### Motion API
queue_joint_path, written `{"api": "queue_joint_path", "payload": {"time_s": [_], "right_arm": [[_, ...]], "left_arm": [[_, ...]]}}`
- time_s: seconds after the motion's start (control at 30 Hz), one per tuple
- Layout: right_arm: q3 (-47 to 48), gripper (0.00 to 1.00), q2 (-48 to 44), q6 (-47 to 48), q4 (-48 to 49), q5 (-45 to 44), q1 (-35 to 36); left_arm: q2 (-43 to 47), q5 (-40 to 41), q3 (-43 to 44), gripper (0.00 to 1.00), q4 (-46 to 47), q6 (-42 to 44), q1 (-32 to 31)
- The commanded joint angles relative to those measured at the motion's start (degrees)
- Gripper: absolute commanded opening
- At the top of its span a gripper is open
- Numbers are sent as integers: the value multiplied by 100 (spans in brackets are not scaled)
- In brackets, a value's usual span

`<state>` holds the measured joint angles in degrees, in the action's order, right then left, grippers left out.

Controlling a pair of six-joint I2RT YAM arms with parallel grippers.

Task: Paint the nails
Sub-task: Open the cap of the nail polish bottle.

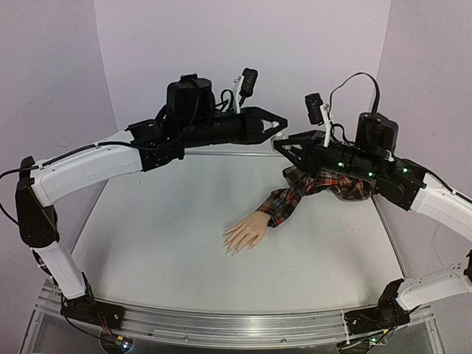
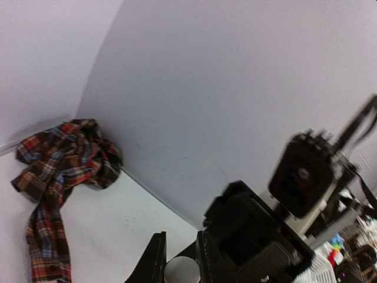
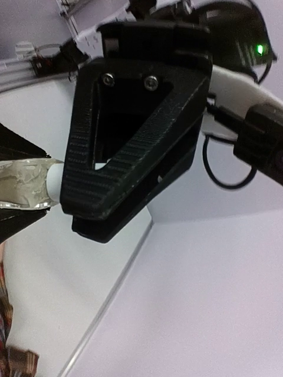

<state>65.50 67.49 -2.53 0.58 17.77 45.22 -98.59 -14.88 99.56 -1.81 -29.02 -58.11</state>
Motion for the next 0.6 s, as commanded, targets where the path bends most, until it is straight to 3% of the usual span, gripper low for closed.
{"api": "queue_joint_path", "payload": {"time_s": [0.0,0.13,0.3,0.33,0.4,0.57], "right_arm": [[538,0,506,1130,-196,-3006,364],[718,0,868,1412,232,-3588,445],[944,0,1054,1418,358,-3101,439],[955,0,1054,1398,370,-2920,436],[939,0,1028,1346,373,-2543,428],[748,0,840,1093,373,-1680,253]], "left_arm": [[-369,2482,732,0,-560,-705,57],[-711,3054,1160,0,-598,-1100,37],[-816,3124,1325,2,-389,-1123,34],[-811,3064,1367,9,-380,-1063,36],[-730,2872,1359,36,-361,-938,36],[-89,1968,623,73,242,-557,53]]}}
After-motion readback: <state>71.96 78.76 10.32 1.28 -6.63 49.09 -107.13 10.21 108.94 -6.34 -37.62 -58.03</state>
